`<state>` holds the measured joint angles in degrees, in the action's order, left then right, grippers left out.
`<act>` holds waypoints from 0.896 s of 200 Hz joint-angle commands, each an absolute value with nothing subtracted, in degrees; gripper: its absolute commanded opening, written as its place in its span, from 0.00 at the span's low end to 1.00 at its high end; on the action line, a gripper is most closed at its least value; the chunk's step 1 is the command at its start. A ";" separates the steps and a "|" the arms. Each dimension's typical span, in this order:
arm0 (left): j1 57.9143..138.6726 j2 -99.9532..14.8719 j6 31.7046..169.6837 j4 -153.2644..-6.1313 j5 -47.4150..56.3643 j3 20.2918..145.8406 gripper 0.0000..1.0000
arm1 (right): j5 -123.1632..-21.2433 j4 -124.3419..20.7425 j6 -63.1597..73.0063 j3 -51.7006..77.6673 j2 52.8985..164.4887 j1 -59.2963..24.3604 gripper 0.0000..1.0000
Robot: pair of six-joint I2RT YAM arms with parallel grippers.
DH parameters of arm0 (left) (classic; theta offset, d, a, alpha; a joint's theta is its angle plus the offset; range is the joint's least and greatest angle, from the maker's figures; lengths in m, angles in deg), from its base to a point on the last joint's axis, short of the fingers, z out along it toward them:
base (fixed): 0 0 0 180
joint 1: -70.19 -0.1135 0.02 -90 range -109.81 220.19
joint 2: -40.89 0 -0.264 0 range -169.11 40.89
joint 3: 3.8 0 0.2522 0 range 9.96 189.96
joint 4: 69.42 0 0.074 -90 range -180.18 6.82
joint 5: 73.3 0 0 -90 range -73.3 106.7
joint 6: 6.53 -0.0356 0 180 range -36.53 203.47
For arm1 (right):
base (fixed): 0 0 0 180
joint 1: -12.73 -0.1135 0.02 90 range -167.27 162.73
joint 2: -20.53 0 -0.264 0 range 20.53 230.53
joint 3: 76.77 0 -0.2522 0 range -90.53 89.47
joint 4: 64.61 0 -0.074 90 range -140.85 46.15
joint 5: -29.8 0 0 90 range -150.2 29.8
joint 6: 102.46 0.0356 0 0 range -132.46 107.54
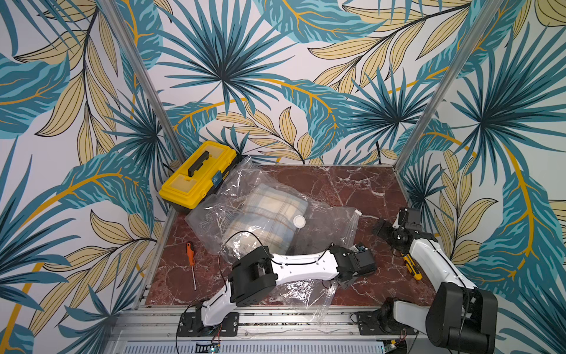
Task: Take the blanket out of the vacuum bag
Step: Adjust the vacuum bag at the center of the board, then open the vacuum bag at the center of the board.
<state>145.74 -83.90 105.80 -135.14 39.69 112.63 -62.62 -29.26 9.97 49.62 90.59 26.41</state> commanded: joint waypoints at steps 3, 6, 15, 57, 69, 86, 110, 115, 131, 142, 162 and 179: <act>145.62 -85.52 106.43 -137.34 45.46 115.50 0.88 | -64.93 -30.19 9.56 50.80 89.79 26.88 0.99; 145.65 -85.70 106.85 -137.94 46.57 115.90 0.82 | -64.99 -30.21 9.59 50.80 89.79 26.88 0.99; 145.69 -86.25 108.91 -140.60 50.55 117.11 0.58 | -65.11 -30.10 9.47 50.80 89.75 26.88 0.99; 144.52 -80.26 115.08 -147.44 63.47 114.48 0.00 | -68.28 -29.97 9.59 51.78 88.31 27.06 0.99; 143.08 -74.05 114.22 -142.50 61.68 108.61 0.00 | -70.97 -30.14 9.49 52.42 87.25 27.06 0.99; 139.97 -62.90 111.62 -130.57 56.06 96.69 0.00 | -75.82 -31.45 10.16 53.95 85.10 27.06 0.99; 132.38 -48.38 109.00 -112.91 46.28 79.96 0.00 | -85.69 -35.58 13.19 56.43 80.15 26.89 1.00; 130.79 -45.95 108.19 -109.17 44.22 76.91 0.00 | -87.72 -36.45 14.04 56.87 78.96 26.83 0.99; 127.47 -39.17 105.65 -96.43 41.49 68.76 0.00 | -91.58 -37.84 16.82 57.74 74.80 26.29 1.00; 126.32 -36.07 102.75 -89.87 39.93 65.61 0.00 | -93.85 -37.76 18.27 57.96 72.00 25.74 0.99; 125.63 -34.51 99.18 -86.28 38.75 66.40 0.00 | -95.71 -36.77 19.99 57.53 66.99 24.54 0.99; 125.73 -35.18 96.88 -87.29 36.79 70.29 0.00 | -97.28 -35.68 21.79 57.09 63.23 22.93 1.00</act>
